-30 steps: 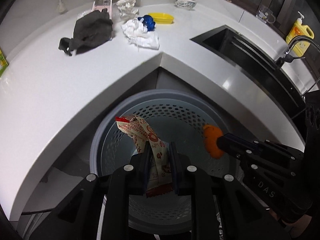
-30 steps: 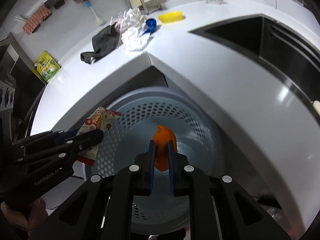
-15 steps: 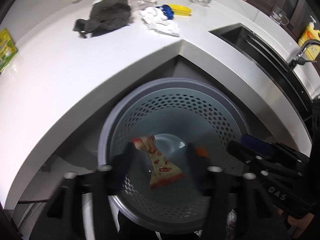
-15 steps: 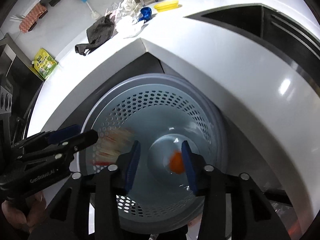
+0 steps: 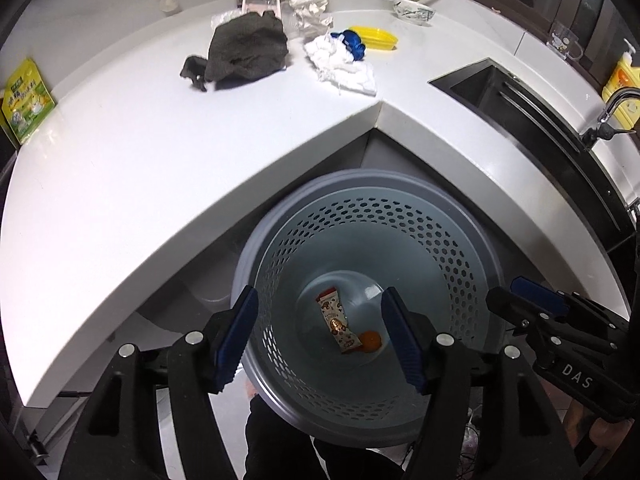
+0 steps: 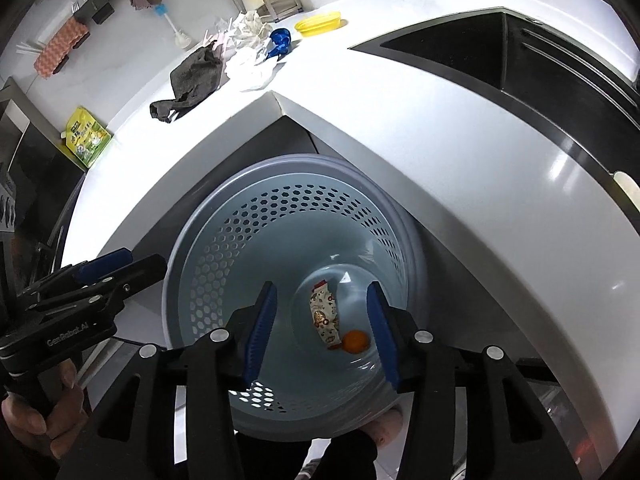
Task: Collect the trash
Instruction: 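Move both open grippers back to the trash pile, then grasp the crumpled white tissue with the right gripper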
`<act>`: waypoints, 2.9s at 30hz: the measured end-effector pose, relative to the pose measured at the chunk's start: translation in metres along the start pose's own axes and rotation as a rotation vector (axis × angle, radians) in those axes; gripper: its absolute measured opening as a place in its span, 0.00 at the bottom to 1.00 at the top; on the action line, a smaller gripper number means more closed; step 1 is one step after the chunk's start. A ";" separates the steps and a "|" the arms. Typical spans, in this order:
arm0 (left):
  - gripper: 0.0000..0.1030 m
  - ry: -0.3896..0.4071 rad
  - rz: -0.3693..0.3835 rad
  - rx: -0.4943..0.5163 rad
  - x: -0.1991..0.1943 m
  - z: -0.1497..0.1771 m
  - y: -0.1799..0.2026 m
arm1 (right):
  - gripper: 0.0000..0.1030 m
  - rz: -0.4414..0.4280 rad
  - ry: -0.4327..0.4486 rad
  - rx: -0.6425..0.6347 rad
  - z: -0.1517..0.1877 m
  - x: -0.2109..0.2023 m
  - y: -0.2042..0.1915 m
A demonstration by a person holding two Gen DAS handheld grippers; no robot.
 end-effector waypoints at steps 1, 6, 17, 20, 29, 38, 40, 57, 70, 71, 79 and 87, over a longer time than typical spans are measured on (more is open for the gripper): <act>0.61 0.002 0.000 0.002 -0.002 -0.002 0.000 | 0.45 -0.005 0.002 0.004 -0.002 -0.002 -0.001; 0.65 0.024 -0.005 0.020 -0.019 -0.016 -0.001 | 0.47 -0.021 0.033 0.005 -0.013 -0.012 -0.010; 0.68 0.094 -0.029 0.033 -0.052 -0.061 -0.022 | 0.50 -0.033 0.128 0.014 -0.056 -0.034 -0.030; 0.71 0.115 -0.038 0.038 -0.056 -0.072 -0.029 | 0.51 -0.033 0.154 0.012 -0.068 -0.037 -0.037; 0.77 0.163 -0.045 0.034 -0.059 -0.111 -0.058 | 0.53 -0.017 0.185 0.014 -0.100 -0.031 -0.056; 0.77 0.167 -0.055 0.032 -0.040 -0.136 -0.090 | 0.53 0.026 0.179 -0.007 -0.129 -0.003 -0.077; 0.78 0.167 -0.055 0.036 -0.034 -0.142 -0.096 | 0.54 0.033 0.175 -0.012 -0.137 0.005 -0.081; 0.79 0.175 -0.014 0.072 0.017 -0.189 -0.126 | 0.55 0.095 0.171 -0.016 -0.191 0.075 -0.098; 0.79 0.165 0.013 0.081 0.031 -0.195 -0.131 | 0.55 0.156 0.176 -0.061 -0.206 0.099 -0.114; 0.79 0.165 0.012 0.081 0.031 -0.195 -0.131 | 0.55 0.158 0.177 -0.064 -0.206 0.100 -0.114; 0.79 0.164 0.022 0.084 0.032 -0.196 -0.133 | 0.34 0.160 0.183 -0.094 -0.203 0.100 -0.123; 0.79 0.167 0.028 0.093 0.032 -0.197 -0.132 | 0.05 0.123 0.188 -0.074 -0.199 0.096 -0.120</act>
Point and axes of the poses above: each gripper's, at about its wrist camera, not at the fingertips, and x roughly the way its jaws point, y to its right, z to its underside, the point moved 1 cm from there along x, roughly the way its jaws point, and after that the axes turned 5 degrees about z, right-handed, at the moved point
